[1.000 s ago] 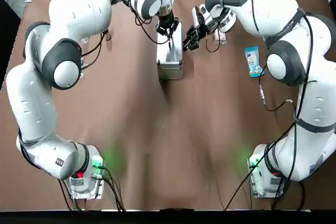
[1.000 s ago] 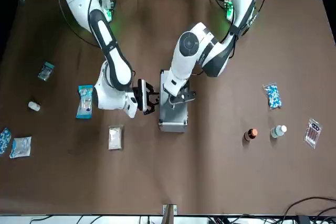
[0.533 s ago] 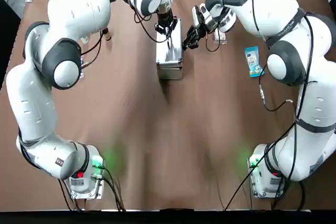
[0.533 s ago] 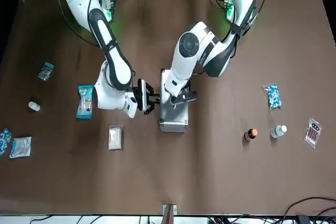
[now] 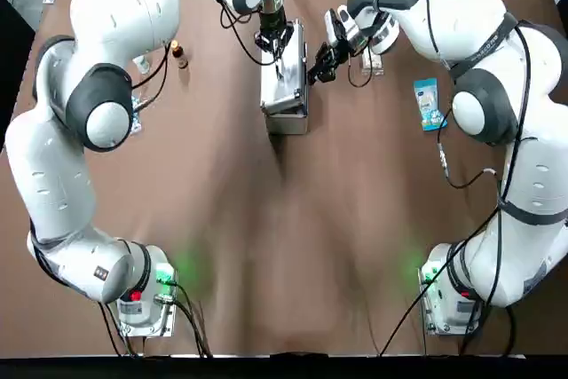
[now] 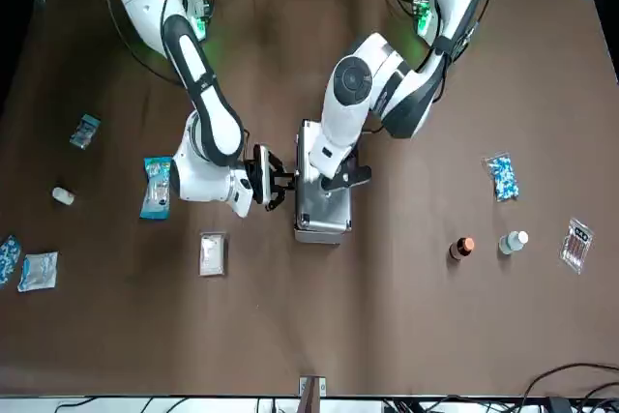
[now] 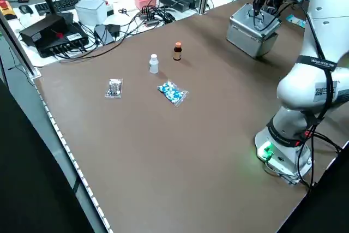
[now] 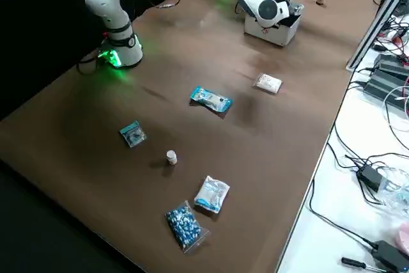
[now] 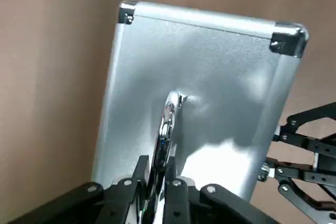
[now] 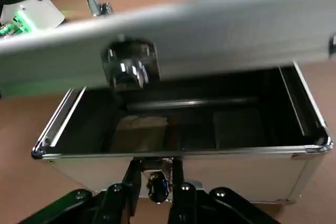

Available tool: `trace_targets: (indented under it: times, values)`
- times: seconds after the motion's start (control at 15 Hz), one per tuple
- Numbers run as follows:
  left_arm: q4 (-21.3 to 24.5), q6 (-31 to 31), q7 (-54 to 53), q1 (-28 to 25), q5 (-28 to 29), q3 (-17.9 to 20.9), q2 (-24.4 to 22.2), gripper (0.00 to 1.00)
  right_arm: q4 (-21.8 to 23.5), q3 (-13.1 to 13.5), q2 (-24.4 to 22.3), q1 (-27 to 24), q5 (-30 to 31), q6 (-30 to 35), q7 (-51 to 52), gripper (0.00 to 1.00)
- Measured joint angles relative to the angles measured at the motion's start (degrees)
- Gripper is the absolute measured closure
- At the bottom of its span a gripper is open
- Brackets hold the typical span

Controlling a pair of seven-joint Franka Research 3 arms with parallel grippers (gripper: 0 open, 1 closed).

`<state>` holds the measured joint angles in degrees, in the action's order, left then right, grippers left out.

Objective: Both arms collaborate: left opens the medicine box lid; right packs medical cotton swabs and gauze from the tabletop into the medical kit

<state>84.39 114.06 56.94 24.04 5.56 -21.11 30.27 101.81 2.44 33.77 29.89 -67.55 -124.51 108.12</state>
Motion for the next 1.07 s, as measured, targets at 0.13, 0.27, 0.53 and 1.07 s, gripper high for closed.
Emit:
trace_targets:
  times: [0.13,0.27,0.53,1.07]
  values:
    - [-0.26,-1.83,-0.87,-0.47,0.0,0.0,-0.47,0.84,0.0,-0.01,-0.04,0.01,-0.01,0.0,0.0,0.71]
    - [-0.43,-3.83,-1.85,-1.19,0.0,-0.02,-0.99,0.84,0.0,-0.01,-0.06,0.02,-0.03,0.01,0.1,0.71]
    - [-0.46,-9.79,-4.83,-3.93,0.0,0.04,-2.14,0.84,0.02,0.01,-0.07,0.02,-0.05,0.01,0.23,0.71]
    - [-0.26,-11.2,-6.28,-5.66,-0.51,-0.49,-2.13,0.84,0.01,-0.02,-0.13,0.03,-0.16,0.11,0.59,0.71]
